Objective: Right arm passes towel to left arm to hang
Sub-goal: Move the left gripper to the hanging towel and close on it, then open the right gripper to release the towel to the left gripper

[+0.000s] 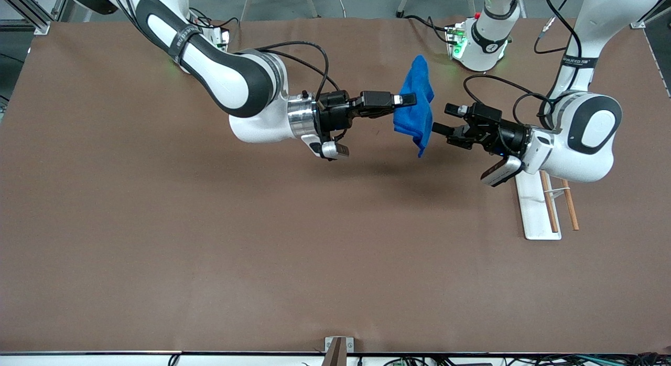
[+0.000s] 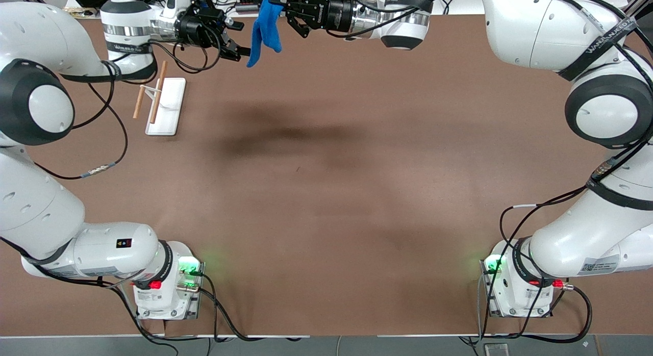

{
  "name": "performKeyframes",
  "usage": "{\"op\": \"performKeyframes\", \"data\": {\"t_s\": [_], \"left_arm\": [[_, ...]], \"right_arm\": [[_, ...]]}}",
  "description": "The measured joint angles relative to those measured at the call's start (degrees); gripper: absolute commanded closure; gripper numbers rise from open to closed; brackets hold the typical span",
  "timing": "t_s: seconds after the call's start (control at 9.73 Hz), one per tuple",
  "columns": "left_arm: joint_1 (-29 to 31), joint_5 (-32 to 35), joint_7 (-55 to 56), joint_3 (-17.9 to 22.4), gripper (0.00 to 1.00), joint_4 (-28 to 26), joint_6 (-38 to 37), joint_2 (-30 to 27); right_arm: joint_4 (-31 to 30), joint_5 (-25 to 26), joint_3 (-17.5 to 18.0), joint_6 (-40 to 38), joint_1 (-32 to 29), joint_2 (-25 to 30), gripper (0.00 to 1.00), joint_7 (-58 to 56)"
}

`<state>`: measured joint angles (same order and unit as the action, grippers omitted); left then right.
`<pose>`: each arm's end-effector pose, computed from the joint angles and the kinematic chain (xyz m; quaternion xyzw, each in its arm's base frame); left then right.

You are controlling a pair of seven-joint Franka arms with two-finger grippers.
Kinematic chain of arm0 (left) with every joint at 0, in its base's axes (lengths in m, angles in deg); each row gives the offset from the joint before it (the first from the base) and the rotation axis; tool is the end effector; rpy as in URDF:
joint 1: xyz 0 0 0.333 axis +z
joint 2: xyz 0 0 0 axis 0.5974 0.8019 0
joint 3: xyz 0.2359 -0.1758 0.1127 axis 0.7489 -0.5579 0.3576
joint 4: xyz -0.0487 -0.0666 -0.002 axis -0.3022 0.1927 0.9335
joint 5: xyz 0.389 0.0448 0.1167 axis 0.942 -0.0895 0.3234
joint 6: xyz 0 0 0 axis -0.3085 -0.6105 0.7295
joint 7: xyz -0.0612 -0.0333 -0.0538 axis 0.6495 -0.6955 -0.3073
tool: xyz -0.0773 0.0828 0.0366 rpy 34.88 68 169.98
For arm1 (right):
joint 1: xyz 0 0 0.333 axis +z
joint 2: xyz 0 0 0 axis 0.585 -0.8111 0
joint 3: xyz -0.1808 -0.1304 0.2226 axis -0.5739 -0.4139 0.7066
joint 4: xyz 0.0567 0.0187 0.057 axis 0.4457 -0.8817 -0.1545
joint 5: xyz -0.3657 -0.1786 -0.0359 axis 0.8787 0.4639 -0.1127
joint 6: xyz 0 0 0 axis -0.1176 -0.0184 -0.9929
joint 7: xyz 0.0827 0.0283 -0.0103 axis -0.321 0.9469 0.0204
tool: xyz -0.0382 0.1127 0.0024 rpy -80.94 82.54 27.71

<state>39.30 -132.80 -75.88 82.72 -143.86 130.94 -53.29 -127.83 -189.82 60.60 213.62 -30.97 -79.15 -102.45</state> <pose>0.5498 -0.1636 0.3751 0.6629 -0.0964 -0.1206 0.7326 0.5218 0.5290 0.4552 -0.6135 0.0961 0.1361 0.7719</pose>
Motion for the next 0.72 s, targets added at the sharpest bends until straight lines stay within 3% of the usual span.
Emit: {"op": "performKeyframes", "data": {"t_s": [0.31,0.41,0.51,0.62,0.72], "left_arm": [[-1.3,-4.2,-0.2,-0.1,0.19,-1.6,0.1,0.0],[-1.6,-5.3,-0.2,-0.1,0.38,-1.7,0.1,0.0],[-2.0,-6.0,-0.3,-0.1,0.67,-1.9,0.2,0.0],[-2.1,-6.2,-0.4,-0.1,0.9,-1.9,0.3,0.0],[-2.1,-6.3,-0.7,0.0,1.0,-1.9,0.3,0.0]], "right_arm": [[0.0,0.0,0.0,0.0,0.0,0.0,0.99,0.0],[0.0,0.0,0.0,0.0,0.0,0.0,0.99,0.0],[0.0,0.0,0.1,0.0,0.0,0.0,0.99,-0.1],[0.0,0.0,0.1,0.0,0.0,0.0,0.99,-0.1],[0.0,0.0,0.1,0.0,0.0,0.0,0.99,-0.1]]}}
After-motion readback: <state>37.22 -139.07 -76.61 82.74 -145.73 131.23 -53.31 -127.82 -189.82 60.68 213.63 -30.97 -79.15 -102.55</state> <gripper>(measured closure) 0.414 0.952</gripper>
